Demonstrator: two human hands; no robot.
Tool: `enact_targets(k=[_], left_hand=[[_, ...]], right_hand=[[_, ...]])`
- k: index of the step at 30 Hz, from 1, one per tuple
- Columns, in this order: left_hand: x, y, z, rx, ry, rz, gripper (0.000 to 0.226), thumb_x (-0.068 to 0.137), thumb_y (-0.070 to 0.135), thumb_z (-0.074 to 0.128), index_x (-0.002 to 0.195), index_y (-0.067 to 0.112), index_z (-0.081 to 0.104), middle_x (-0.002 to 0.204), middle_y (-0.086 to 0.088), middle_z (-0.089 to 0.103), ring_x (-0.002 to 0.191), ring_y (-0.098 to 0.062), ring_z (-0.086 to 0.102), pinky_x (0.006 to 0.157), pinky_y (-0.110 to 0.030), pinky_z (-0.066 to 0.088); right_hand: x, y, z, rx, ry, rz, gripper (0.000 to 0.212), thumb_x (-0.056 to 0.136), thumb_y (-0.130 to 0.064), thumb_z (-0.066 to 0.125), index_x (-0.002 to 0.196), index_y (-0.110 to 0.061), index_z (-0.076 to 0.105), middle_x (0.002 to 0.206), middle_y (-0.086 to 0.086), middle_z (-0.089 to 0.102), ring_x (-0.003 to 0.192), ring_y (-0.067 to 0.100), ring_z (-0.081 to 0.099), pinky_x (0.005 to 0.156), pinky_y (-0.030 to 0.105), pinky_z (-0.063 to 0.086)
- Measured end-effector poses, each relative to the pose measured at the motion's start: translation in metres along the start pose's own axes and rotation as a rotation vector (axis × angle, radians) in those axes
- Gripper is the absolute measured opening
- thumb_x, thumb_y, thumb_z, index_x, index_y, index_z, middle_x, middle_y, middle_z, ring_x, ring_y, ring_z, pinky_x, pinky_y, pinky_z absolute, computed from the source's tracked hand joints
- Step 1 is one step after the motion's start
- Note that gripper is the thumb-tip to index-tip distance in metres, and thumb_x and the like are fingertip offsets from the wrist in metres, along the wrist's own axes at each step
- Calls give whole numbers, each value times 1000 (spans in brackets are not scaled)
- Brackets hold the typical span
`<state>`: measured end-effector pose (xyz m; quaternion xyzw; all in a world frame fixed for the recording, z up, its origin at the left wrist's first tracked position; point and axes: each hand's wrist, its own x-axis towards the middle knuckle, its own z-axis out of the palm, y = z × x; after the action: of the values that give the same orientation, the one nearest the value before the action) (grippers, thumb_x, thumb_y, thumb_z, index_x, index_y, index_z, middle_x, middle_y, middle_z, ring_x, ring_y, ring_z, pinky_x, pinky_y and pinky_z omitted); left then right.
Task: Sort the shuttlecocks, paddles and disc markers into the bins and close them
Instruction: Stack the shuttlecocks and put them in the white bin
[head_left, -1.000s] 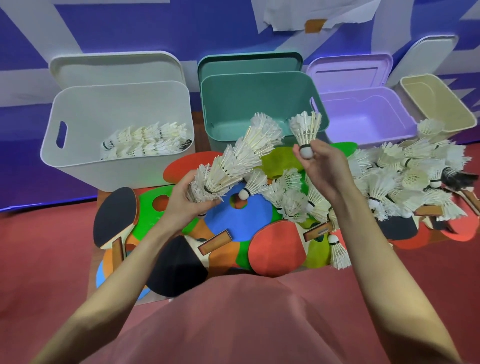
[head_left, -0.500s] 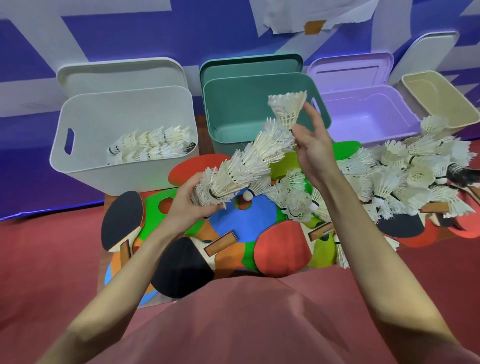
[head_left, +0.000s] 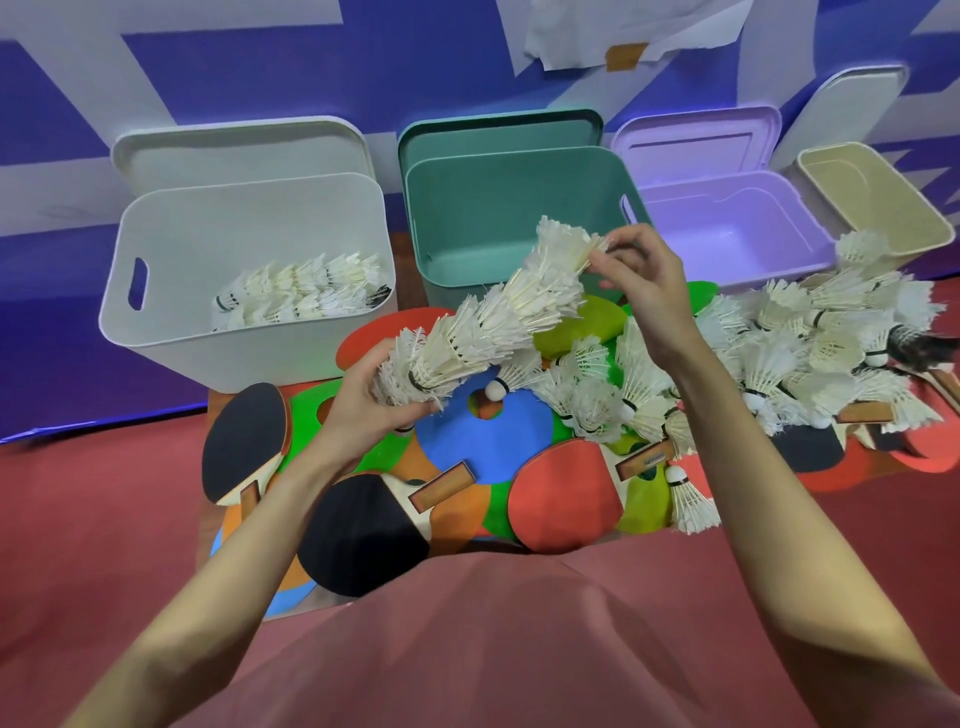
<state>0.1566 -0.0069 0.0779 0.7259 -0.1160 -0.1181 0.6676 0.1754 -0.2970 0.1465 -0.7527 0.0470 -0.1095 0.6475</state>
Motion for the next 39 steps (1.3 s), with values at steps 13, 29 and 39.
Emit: enact_targets(k=[13,29,39], left_hand=[[9,-4,2,-9,-9,-10,59,59,3,78,111,25,58,96,21,68,88,4,61,77,-13,48],[4,-6,5,-126,18,-183,63,64,-14,76,115,19,60,103,12,71,98,-6,64,84,-19,49],[6,9,-4,-27,93,-179,64,66,-10,79,116,26,57,86,14,69,61,-6,57,53,-23,49]], right_hand=[[-8,14,6,-164,-64,75,7,85,-19,59,85,-26,56,101,-1,52,91,6,51,84,25,41],[-4,10,8,-89,-112,135,16,92,-6,58,90,-22,62,83,-5,64,77,0,60,79,13,47],[8,18,21,-81,-107,179,22,88,-34,64,106,-24,56,84,6,53,80,15,54,79,26,42]])
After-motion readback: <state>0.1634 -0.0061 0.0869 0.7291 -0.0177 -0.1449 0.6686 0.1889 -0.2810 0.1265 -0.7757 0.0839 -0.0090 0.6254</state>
